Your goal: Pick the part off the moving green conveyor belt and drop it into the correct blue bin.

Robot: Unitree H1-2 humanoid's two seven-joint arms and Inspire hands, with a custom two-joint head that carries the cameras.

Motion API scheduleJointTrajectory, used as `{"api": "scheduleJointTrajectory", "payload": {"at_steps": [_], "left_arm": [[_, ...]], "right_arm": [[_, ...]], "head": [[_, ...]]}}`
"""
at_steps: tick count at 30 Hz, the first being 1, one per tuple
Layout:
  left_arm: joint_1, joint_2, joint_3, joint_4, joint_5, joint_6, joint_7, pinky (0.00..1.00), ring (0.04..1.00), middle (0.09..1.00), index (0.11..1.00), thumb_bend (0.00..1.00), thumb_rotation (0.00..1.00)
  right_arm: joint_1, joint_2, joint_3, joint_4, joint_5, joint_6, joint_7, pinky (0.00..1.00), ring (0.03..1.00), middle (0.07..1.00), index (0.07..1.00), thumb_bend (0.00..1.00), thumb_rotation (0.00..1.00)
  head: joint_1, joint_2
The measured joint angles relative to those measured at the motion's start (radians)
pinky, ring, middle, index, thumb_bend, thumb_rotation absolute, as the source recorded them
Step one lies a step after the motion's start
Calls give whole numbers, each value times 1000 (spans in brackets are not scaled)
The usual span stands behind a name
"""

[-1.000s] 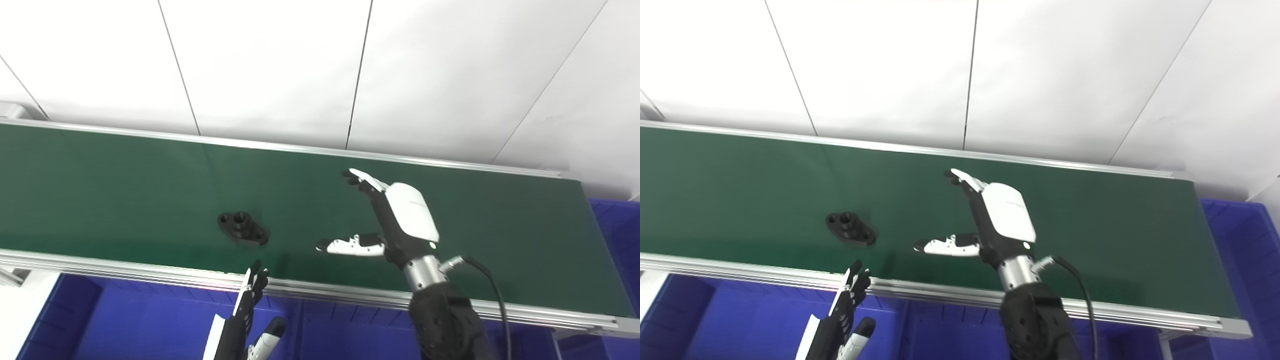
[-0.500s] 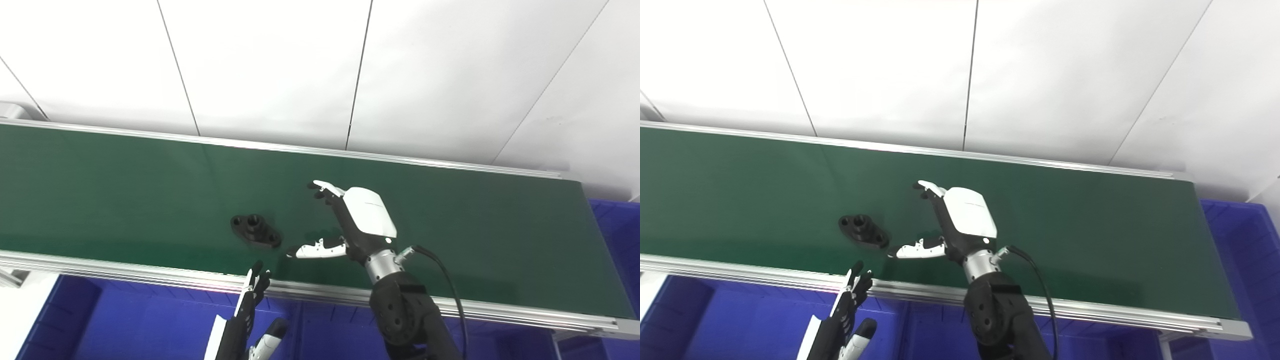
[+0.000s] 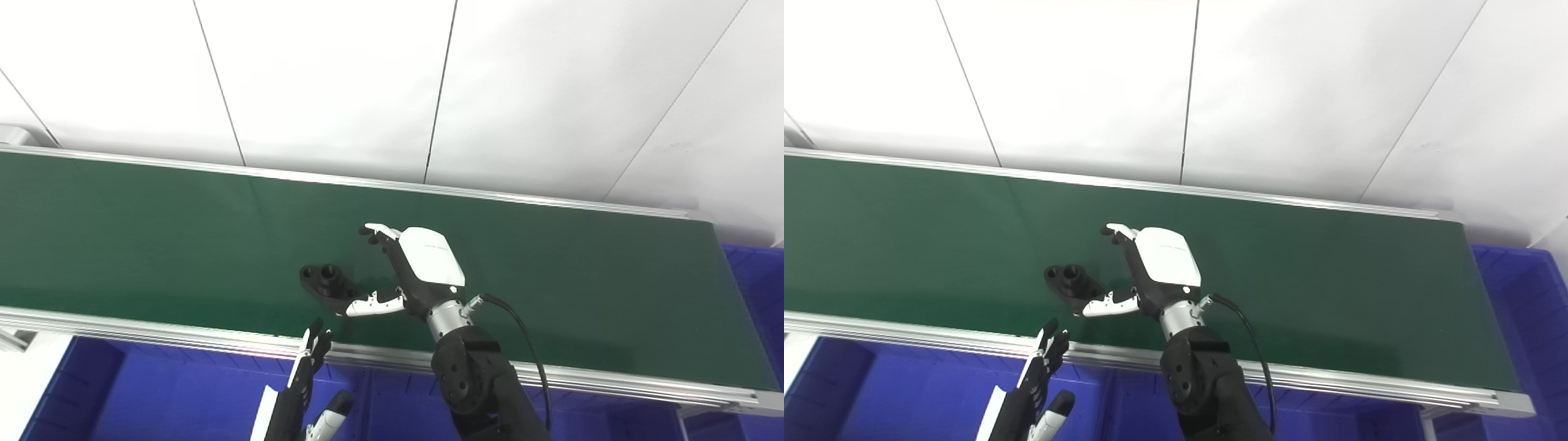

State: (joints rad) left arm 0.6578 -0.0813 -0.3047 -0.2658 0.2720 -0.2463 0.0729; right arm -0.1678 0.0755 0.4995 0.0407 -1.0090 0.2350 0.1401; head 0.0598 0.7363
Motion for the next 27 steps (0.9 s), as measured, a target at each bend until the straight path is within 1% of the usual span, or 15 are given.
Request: {"api": "scheduleJointTrajectory", "payload": {"at_steps": [5,9,10,13,16,17,18,19,20,21,22,24,26,27], "left_arm": [[1,0,-1,-1,0,0,0,978,961,960,1000,633,868],[2,1,-2,-2,0,0,1,964,956,958,1000,618,865],[2,1,-3,-3,0,0,1,964,955,958,1000,616,868],[2,1,-3,-3,2,0,2,952,952,959,1000,618,876],[3,1,-4,-5,6,0,3,937,944,954,1000,613,869],[4,1,-4,-6,8,0,3,932,942,953,1000,618,871],[4,1,-5,-7,12,0,4,925,941,954,1000,619,873],[4,1,-5,-8,16,0,4,924,941,954,1000,619,873],[5,1,-5,-9,19,0,5,922,941,955,1000,617,874],[5,1,-5,-10,23,0,5,920,941,955,1000,612,874],[6,1,-6,-11,23,0,6,921,940,955,1000,608,874],[7,1,-6,-14,24,0,10,917,941,957,1000,598,879],[10,1,-8,-18,27,0,10,907,936,956,1000,594,879],[11,1,-8,-21,29,0,10,906,935,955,1000,594,879]], "right_arm": [[-3,3,23,26,-6,4,-17,599,671,736,801,895,419],[-4,3,45,46,-23,11,-24,560,648,723,778,894,400],[-4,3,49,52,-25,11,-30,539,634,717,770,888,394],[-7,3,56,85,-33,11,-57,434,570,687,738,844,331],[-6,3,60,123,-35,12,-94,349,494,632,708,776,257],[-7,5,59,134,-36,13,-114,317,453,601,687,746,216],[-7,5,59,142,-36,14,-127,261,370,524,656,710,165],[-8,7,59,152,-36,14,-144,253,357,511,652,705,157],[-11,9,59,171,-35,14,-165,232,323,470,635,682,135],[-13,11,59,186,-32,13,-191,211,289,417,565,597,136],[-16,10,60,198,-24,13,-208,189,254,365,519,543,137],[-18,10,66,212,-18,10,-235,161,219,317,493,514,132],[-19,8,75,226,-16,9,-264,131,186,282,487,509,126],[-21,7,77,237,-15,9,-284,128,183,280,487,509,126]], "head": [[2,2],[5,5],[6,5],[11,8],[15,9],[17,11],[17,11],[17,11],[18,14],[18,14],[20,14],[20,15],[20,15],[20,15]]}}
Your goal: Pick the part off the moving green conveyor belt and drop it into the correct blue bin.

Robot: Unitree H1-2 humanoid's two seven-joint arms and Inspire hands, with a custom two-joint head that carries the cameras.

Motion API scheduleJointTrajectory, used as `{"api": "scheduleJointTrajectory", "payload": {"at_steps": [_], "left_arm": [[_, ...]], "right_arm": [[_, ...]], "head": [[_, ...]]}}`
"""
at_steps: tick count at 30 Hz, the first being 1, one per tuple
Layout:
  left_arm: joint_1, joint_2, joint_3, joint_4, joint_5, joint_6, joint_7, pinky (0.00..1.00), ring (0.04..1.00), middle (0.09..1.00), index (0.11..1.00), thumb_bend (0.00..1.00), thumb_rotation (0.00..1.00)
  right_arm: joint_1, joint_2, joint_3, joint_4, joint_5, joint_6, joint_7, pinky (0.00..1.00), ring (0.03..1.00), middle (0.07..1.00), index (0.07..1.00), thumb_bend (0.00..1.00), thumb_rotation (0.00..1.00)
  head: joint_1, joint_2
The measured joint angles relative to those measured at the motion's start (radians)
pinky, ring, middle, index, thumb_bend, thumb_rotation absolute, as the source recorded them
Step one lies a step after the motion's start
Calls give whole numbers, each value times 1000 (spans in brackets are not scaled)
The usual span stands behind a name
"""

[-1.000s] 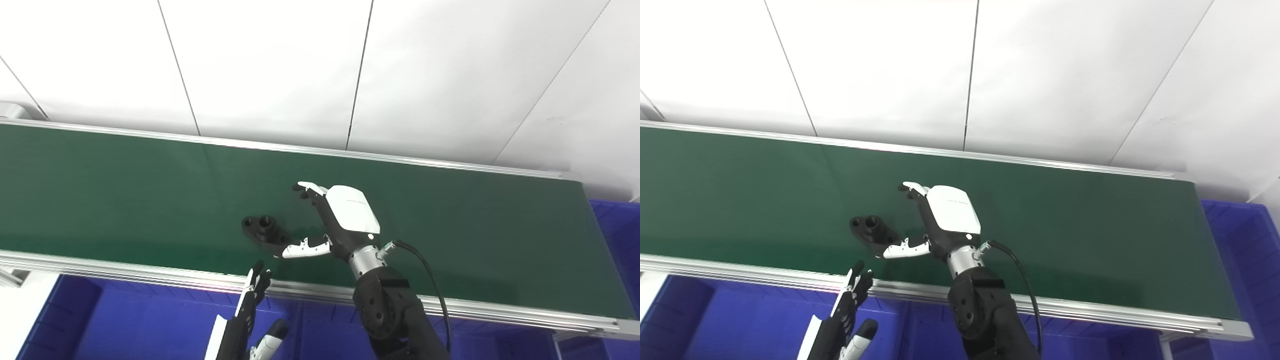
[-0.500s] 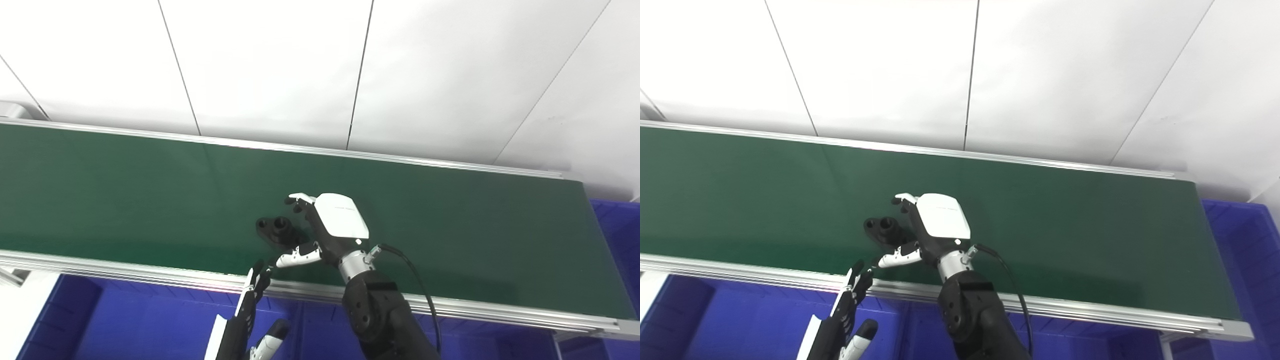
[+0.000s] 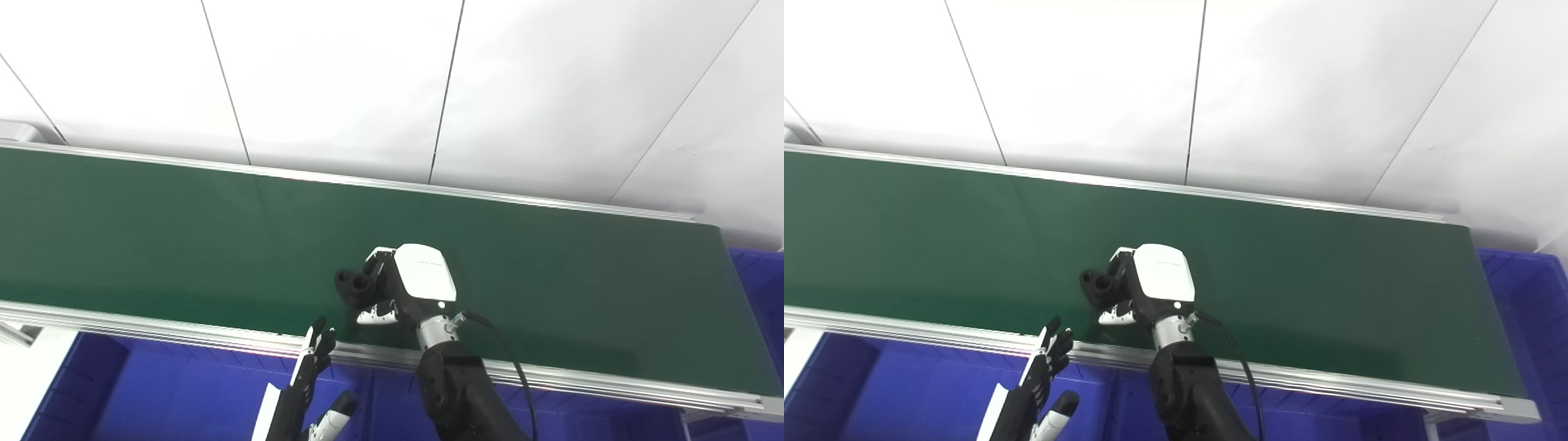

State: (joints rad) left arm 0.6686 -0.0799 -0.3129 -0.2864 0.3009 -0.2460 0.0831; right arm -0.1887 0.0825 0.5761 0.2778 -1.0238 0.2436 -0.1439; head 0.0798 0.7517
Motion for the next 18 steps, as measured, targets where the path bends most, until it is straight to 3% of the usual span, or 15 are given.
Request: {"api": "scheduleJointTrajectory", "payload": {"at_steps": [7,18], "left_arm": [[1,0,0,-2,2,0,0,905,931,951,1000,590,876],[1,1,0,-3,1,1,0,932,937,949,1000,608,879]], "right_arm": [[-18,-21,30,32,3,-3,-68,116,169,261,484,510,129],[-20,-42,36,38,16,-2,-108,125,177,261,482,510,133]], "head": [[-3,0],[-11,3]]}}
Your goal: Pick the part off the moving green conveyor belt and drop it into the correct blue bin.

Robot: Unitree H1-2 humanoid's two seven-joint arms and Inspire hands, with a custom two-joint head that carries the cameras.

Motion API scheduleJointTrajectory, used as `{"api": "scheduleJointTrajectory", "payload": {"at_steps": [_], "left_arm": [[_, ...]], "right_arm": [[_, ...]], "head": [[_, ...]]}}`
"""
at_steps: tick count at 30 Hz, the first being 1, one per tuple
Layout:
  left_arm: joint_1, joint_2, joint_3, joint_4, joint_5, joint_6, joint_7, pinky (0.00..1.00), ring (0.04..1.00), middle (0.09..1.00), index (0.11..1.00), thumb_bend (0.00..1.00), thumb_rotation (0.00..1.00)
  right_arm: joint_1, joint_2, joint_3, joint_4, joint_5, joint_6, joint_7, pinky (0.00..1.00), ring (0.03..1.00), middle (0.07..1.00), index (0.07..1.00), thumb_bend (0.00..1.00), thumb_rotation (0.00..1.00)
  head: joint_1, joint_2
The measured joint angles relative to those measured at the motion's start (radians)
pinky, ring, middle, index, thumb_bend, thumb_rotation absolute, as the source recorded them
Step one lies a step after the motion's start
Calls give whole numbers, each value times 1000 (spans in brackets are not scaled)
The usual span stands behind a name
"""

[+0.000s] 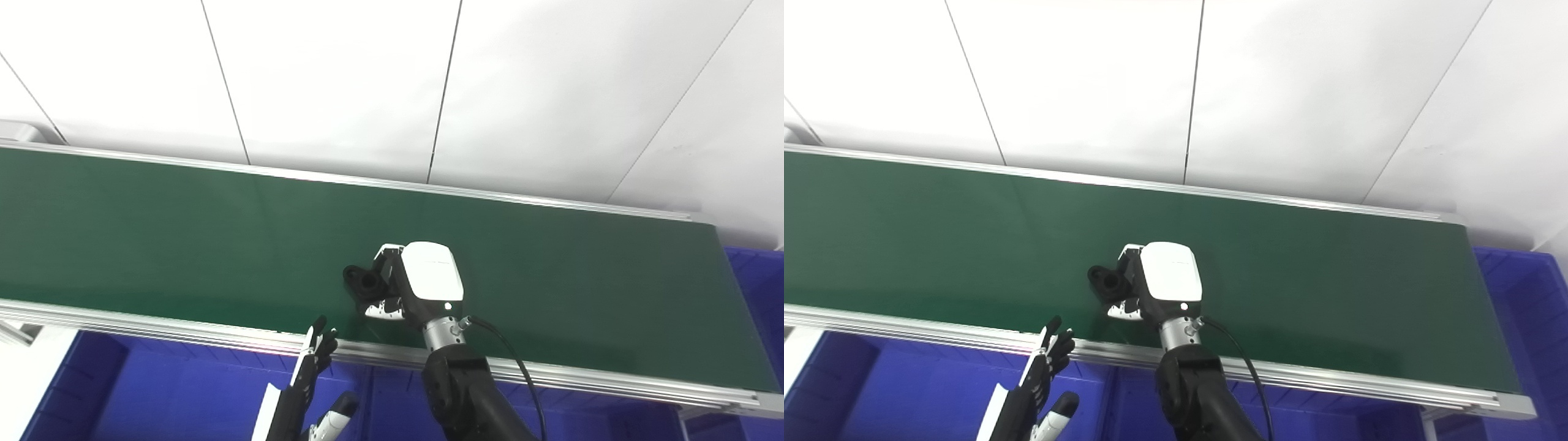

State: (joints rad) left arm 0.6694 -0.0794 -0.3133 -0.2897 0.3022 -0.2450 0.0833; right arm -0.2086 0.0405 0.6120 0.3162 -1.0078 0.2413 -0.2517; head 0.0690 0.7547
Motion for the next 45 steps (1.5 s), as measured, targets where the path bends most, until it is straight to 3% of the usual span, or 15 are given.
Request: {"api": "scheduleJointTrajectory", "payload": {"at_steps": [6,9,18,25,28,34,40,45], "left_arm": [[2,0,0,-1,-4,1,0,945,941,950,1000,607,889],[3,0,0,-7,-5,8,0,957,950,958,1000,598,900],[3,1,0,-17,-19,17,0,976,959,959,1000,591,929],[3,0,2,-44,-27,32,0,962,941,956,1000,604,967],[3,-1,3,-50,-31,41,0,991,955,963,1000,613,979],[8,0,2,-75,-48,57,-9,1000,968,965,1000,596,999],[11,6,4,-92,-71,65,-19,994,980,985,1000,608,1000],[10,23,8,-145,-78,105,-33,986,978,994,1000,644,1000]], "right_arm": [[39,-15,-1,-66,10,2,31,151,212,310,488,507,135],[72,-29,1,-123,13,2,59,122,182,289,488,507,134],[157,-83,-9,-365,-8,10,190,109,172,281,489,505,135],[214,-114,-22,-561,-71,28,324,142,212,328,490,503,136],[264,-130,-24,-660,-114,41,398,107,168,268,488,506,130],[440,-194,-11,-806,-184,40,523,117,181,296,488,507,131],[616,-218,17,-842,-255,39,649,109,173,276,487,516,125],[625,-215,15,-829,-314,38,728,111,176,287,488,520,127]], "head": [[-25,8],[-43,11],[-89,29],[-135,54],[-161,75],[-179,107],[-205,159],[-233,199]]}}
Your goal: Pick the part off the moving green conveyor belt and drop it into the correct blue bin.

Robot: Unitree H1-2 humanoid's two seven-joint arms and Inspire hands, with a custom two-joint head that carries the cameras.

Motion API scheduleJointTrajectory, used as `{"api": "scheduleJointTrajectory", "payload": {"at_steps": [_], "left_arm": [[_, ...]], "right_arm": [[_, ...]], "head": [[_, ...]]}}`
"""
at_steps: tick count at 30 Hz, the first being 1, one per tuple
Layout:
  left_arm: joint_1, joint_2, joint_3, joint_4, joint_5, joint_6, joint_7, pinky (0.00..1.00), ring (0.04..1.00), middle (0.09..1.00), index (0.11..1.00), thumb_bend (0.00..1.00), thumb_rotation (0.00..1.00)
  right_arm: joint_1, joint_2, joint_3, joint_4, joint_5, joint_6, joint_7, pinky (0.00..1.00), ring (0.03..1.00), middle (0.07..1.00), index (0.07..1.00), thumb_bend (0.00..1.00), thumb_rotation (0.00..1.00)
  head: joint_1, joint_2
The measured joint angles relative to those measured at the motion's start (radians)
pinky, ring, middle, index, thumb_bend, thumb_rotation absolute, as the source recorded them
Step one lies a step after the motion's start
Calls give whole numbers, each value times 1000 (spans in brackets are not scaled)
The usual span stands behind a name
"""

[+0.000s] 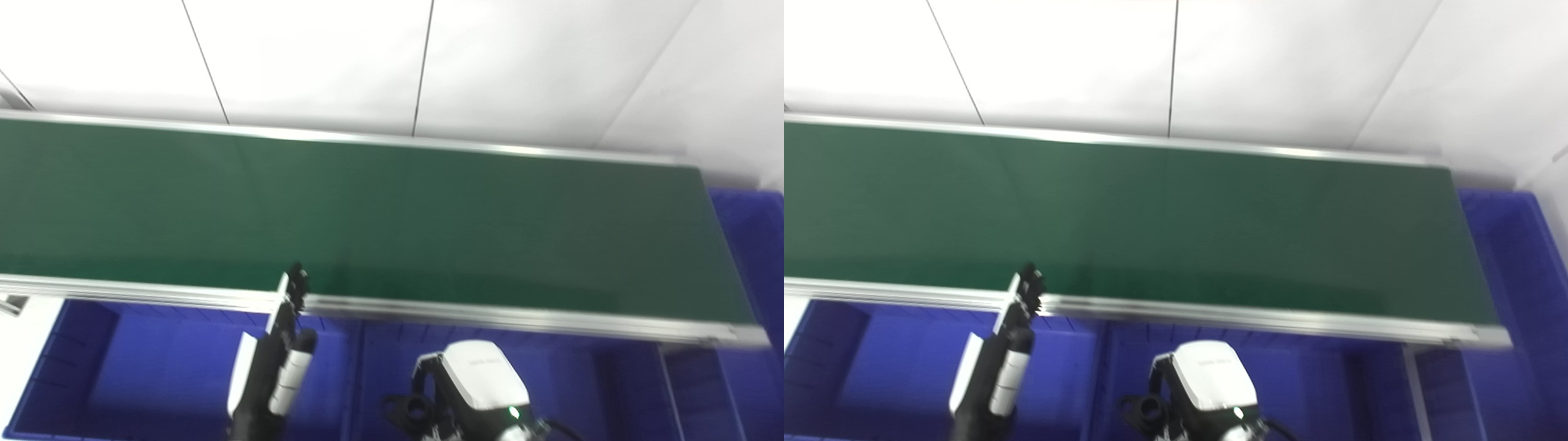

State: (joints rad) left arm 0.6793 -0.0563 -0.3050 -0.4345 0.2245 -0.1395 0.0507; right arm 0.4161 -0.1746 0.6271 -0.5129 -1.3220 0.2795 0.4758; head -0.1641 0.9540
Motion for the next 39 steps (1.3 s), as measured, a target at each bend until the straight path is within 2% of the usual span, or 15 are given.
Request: {"api": "scheduleJointTrajectory", "payload": {"at_steps": [5,11,16,20,21,22,23,24,25,26,28,31,35,36,39], "left_arm": [[0,0,0,-9,1,27,-2,997,974,988,1000,620,1000],[0,0,-1,-9,-5,29,-2,994,984,988,1000,647,1000],[0,0,-1,-10,-2,31,-2,990,983,988,1000,657,1000],[0,0,-1,-10,-2,32,-2,985,983,987,1000,663,1000],[0,0,0,-10,-2,32,-2,989,984,987,1000,663,1000],[0,0,0,-10,-1,32,-2,991,984,987,1000,662,1000],[0,0,0,-10,-1,32,-2,992,984,987,1000,661,1000],[0,0,0,-10,-2,32,-2,990,983,986,1000,655,1000],[0,0,1,-10,-2,32,-2,990,983,986,1000,653,1000],[0,0,1,-10,-2,32,-2,986,981,984,1000,649,1000],[-1,1,2,-9,-2,32,-2,982,979,985,1000,644,1000],[-1,1,2,-8,1,32,-2,981,975,984,1000,638,1000],[0,1,2,-7,3,32,-2,982,976,987,1000,633,1000],[0,1,2,-7,3,32,-2,985,979,987,1000,634,1000],[0,2,1,-7,-1,32,-2,991,981,989,1000,631,998]], "right_arm": [[-19,3,3,60,-2,-10,-7,103,161,257,483,518,120],[-19,-9,10,173,-20,-21,-125,71,124,213,483,514,115],[-31,-15,20,202,-17,-26,-180,74,127,221,484,518,122],[-38,-21,27,207,-9,-37,-193,102,164,281,489,520,132],[-39,-22,29,207,-7,-38,-192,179,282,407,492,521,144],[-40,-24,31,207,-12,-38,-189,280,408,530,537,584,197],[-42,-25,33,207,-21,-38,-180,325,460,578,600,677,263],[-45,-26,35,206,-32,-38,-165,405,543,650,692,810,403],[-46,-27,38,206,-44,-38,-154,441,579,679,732,870,474],[-48,-29,40,206,-58,-38,-144,501,641,733,793,931,616],[-50,-32,45,204,-85,-38,-128,601,749,844,859,983,729],[-48,-33,45,204,-96,-38,-118,719,833,941,915,1000,797],[-37,-33,38,185,-78,-38,-103,689,833,929,920,1000,855],[-32,-33,33,172,-60,-38,-96,640,826,919,912,1000,864],[0,-15,-5,89,55,-33,-50,596,819,918,925,1000,892]], "head": [[6,2],[11,-8],[11,-9],[17,-20],[17,-20],[17,-23],[17,-23],[17,-26],[17,-26],[17,-26],[17,-26],[18,-29],[23,-31],[23,-29],[23,-28]]}}
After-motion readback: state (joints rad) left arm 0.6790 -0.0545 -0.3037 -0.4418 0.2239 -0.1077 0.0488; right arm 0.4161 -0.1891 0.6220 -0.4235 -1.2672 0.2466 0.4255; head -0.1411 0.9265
